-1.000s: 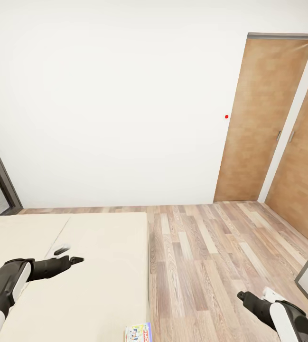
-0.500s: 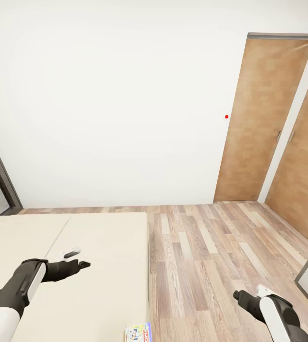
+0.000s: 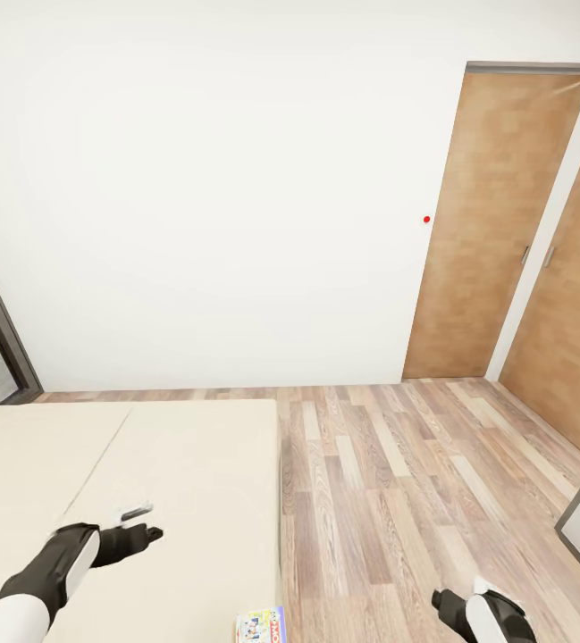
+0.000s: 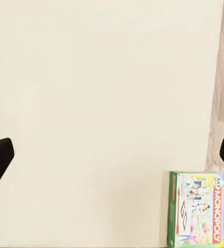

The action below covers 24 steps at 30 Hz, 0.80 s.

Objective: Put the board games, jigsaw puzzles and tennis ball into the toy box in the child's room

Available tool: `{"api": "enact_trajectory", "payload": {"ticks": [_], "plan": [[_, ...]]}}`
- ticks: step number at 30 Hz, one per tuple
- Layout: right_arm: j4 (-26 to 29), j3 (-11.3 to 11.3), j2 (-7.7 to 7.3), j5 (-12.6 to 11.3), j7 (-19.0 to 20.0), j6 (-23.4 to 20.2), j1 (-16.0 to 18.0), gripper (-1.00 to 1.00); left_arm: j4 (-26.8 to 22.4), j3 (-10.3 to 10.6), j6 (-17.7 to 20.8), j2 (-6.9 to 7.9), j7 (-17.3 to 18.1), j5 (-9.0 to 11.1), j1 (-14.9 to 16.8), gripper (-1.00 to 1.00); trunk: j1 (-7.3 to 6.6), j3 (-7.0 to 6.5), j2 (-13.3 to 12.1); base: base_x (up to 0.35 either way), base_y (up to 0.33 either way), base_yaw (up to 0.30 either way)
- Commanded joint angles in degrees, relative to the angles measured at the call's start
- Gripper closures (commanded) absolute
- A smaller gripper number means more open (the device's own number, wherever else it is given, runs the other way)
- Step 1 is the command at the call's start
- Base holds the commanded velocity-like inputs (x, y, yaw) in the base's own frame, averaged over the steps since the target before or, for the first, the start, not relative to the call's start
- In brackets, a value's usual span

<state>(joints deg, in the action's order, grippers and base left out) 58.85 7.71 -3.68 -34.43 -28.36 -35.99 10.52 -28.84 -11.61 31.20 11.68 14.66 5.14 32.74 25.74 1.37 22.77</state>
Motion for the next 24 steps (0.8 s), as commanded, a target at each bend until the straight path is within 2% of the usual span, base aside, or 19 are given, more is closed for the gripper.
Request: {"api": "enact_trajectory", "payload": {"ticks": [1, 3, 6, 8, 13, 20, 24], "plan": [[-2.5, -0.7, -0.10, -0.6, -0.4, 3.3, 0.0, -1.00, 3.1, -0.2, -2.2, 0.03, -0.3, 0.5, 0.0, -1.00, 0.04, 0.13, 0.1, 0.000, 0.000, 0.000], [-5.1, -1.7, -0.21, -0.5, -0.3, 6.5, 0.0, -1.00, 5.5, -0.1, -4.5, 0.05, -0.5, 0.5, 0.0, -1.00, 0.04, 0.13, 0.1, 0.000, 0.000, 0.000], [-10.7, -4.9, -0.57, -0.5, -0.1, 13.2, -0.2, -1.00, 8.7, 0.0, -8.8, -0.03, -0.8, 0.5, 0.0, -1.00, 0.04, 0.13, 0.1, 0.000, 0.000, 0.000], [-12.9, -6.6, -0.64, -0.5, -0.1, 15.9, -0.2, -1.00, 9.6, 0.1, -10.5, -0.14, -0.8, 0.5, 0.0, -1.00, 0.04, 0.13, 0.1, 0.000, 0.000, 0.000], [-14.8, -8.7, -0.47, -0.5, 0.0, 18.4, -0.3, -1.00, 11.6, 0.1, -13.7, -0.16, -0.9, 0.5, -0.1, -1.00, 0.04, 0.13, 0.1, 0.000, 0.000, 0.000], [-15.5, -9.4, -0.16, -0.5, -0.1, 19.1, -0.3, -1.00, 14.2, 0.1, -17.4, -0.24, -0.9, 0.4, -0.1, -1.00, 0.04, 0.13, 0.1, 0.000, 0.000, 0.000], [-15.7, -9.8, -0.06, -0.5, -0.2, 19.3, -0.3, -1.00, 15.1, 0.1, -18.4, -0.21, -0.9, -0.3, -0.4, -1.00, 0.04, 0.13, 0.1, 0.000, 0.000, 0.000]]}}
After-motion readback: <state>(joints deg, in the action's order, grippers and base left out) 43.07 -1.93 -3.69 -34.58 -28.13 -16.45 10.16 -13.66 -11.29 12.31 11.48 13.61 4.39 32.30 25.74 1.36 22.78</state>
